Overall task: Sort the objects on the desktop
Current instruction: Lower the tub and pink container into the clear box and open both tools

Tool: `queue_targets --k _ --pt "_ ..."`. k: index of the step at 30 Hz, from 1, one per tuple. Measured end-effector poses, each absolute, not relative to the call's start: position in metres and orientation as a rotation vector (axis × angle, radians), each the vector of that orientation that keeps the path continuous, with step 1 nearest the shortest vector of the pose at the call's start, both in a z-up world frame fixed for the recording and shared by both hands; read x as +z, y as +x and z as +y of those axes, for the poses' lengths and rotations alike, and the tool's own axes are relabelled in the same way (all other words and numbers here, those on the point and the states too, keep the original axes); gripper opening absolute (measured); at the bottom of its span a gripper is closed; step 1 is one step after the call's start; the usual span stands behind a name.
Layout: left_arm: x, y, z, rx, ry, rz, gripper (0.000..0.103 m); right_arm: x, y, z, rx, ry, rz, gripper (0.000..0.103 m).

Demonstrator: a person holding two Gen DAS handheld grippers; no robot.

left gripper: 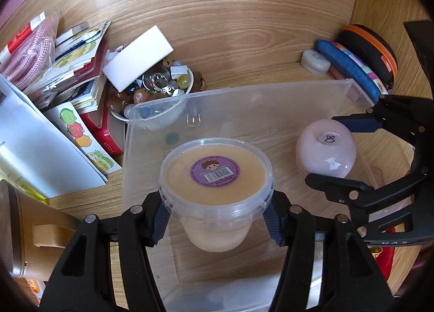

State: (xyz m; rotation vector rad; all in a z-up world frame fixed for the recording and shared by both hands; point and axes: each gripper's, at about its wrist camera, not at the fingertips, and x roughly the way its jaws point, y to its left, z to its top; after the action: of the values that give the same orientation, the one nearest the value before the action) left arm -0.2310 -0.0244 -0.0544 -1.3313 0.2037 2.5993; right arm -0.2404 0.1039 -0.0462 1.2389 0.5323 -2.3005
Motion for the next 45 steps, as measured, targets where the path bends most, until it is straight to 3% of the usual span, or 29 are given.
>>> queue_targets --k 7,28,32,33,37,45 --pt "-0.059 -0.229 -0.013 2.601 -1.322 0.289 0.058 -0.05 -0.245 0.103 -2.262 1.318 0.537 0.062" --pt "-0.056 -0.225 -0.017 2.554 -1.334 0.289 0.065 -0.034 -0.243 0.102 -2.292 1.367 0.531 0.066" --pt "-0.055 -0.224 -0.017 2.542 -1.351 0.276 0.065 -0.022 -0.236 0.102 -2.297 1.332 0.538 0.072" --pt "-0.054 -0.223 -0.018 2.535 -1.355 0.265 0.067 -0.019 -0.234 0.1 -2.303 1.322 0.549 0.072" --pt "-0.039 -0.211 -0.018 2.579 -1.276 0.27 0.088 -0.007 -0.22 0.098 -2.318 1.276 0.578 0.072" --pt "-0.016 -0.188 -0.011 2.637 -1.205 0.332 0.09 0.005 -0.209 0.109 -2.349 1.207 0.567 0.072"
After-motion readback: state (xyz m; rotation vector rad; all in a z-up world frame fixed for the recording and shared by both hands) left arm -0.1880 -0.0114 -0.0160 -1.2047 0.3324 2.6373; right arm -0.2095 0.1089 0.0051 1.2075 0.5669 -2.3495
